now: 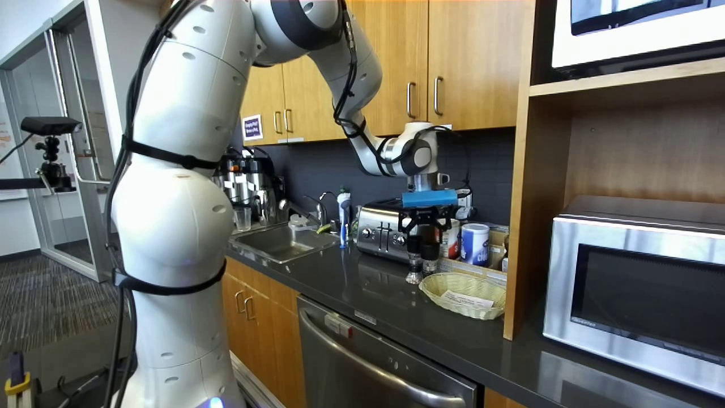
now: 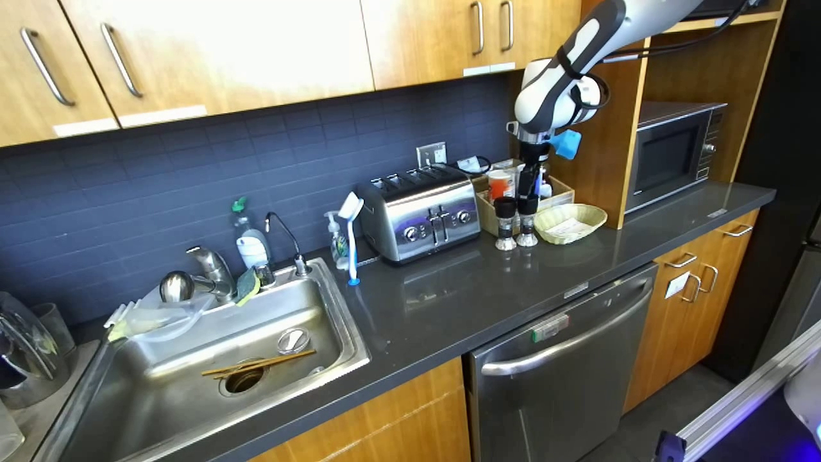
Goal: Put the spice bottle into the box
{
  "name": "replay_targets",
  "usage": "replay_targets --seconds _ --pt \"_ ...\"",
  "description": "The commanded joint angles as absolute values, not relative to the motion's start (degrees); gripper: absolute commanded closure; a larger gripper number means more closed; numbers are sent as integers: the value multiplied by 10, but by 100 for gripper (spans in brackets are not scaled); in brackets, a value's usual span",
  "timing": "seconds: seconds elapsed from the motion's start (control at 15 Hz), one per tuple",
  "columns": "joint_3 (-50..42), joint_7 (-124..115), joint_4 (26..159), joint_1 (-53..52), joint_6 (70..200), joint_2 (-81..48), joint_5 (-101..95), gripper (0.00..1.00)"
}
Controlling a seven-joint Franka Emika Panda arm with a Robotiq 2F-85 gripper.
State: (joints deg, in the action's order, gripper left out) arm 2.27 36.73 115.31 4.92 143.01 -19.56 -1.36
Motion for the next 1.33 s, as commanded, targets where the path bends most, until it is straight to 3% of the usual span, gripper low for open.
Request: replay_targets --seconds 0.0,1.27 --pt "27 375 1140 56 1444 -209 -24 0" --pt "29 383 1126 67 1454 -236 -33 0"
